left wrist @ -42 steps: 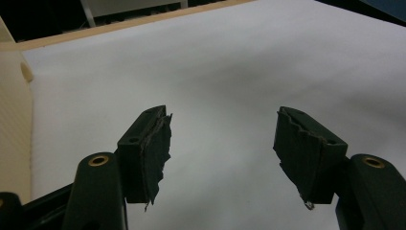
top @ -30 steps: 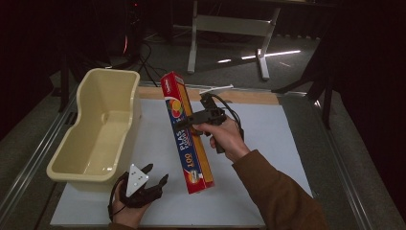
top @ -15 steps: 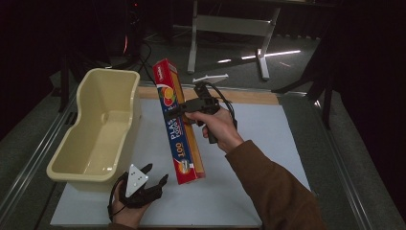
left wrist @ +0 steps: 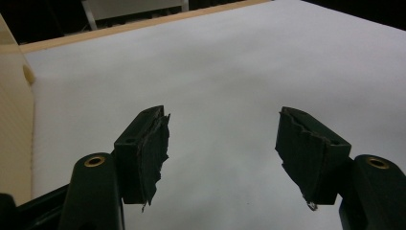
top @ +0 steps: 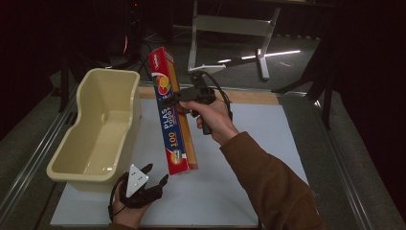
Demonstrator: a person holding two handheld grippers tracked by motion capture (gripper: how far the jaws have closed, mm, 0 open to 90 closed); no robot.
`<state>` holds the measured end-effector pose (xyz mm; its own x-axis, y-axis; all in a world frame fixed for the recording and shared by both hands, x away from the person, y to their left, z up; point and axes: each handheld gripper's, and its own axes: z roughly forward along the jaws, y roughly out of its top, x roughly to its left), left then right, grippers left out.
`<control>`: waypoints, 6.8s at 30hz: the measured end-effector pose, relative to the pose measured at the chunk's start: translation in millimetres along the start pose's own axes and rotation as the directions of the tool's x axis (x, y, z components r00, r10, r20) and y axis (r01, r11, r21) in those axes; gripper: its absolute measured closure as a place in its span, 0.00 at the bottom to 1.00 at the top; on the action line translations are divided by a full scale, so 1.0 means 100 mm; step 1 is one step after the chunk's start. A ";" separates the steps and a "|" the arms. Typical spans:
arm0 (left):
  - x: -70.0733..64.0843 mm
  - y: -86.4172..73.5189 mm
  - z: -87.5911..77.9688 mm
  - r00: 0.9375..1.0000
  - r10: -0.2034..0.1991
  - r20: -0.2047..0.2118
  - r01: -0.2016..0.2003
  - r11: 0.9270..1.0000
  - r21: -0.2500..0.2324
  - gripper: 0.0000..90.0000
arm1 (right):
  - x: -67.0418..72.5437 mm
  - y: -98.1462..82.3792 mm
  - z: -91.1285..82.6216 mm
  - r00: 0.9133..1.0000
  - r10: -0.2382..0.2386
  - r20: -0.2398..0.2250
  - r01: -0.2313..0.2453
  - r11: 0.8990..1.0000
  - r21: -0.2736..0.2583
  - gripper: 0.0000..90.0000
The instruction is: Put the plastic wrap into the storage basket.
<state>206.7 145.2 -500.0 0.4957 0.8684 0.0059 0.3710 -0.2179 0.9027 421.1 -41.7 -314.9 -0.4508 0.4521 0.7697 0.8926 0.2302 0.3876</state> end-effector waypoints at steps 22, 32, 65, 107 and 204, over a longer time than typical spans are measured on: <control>-0.02 0.00 -0.01 1.000 0.008 0.005 -0.008 1.000 -0.009 0.39 | 0.12 0.21 0.30 0.993 0.100 -0.061 -0.105 0.992 -0.072 0.45; -0.03 0.00 -0.03 1.000 0.015 -0.005 -0.015 1.000 -0.014 0.39 | 0.17 0.26 0.48 0.986 0.146 -0.084 -0.154 0.983 -0.103 0.45; -0.02 -0.01 -0.04 1.000 0.005 0.001 -0.005 1.000 -0.024 0.39 | 0.15 0.32 0.97 0.961 0.243 -0.133 -0.264 0.949 -0.173 0.45; -0.06 0.00 -0.06 0.999 0.048 -0.016 -0.049 0.998 -0.041 0.39 | 0.20 0.22 1.76 0.964 0.262 -0.051 -0.267 0.950 -0.159 0.45; -0.07 0.01 -0.07 0.998 0.053 -0.044 -0.055 0.998 -0.036 0.39 | -0.23 -0.94 0.32 0.652 -0.632 0.418 0.634 0.757 0.157 0.36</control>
<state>197.9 142.0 -496.3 0.4802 0.8741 0.0729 0.3148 -0.2493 0.9158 347.1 -46.4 -384.9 -0.8594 0.5093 0.0450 0.3899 0.5959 0.7021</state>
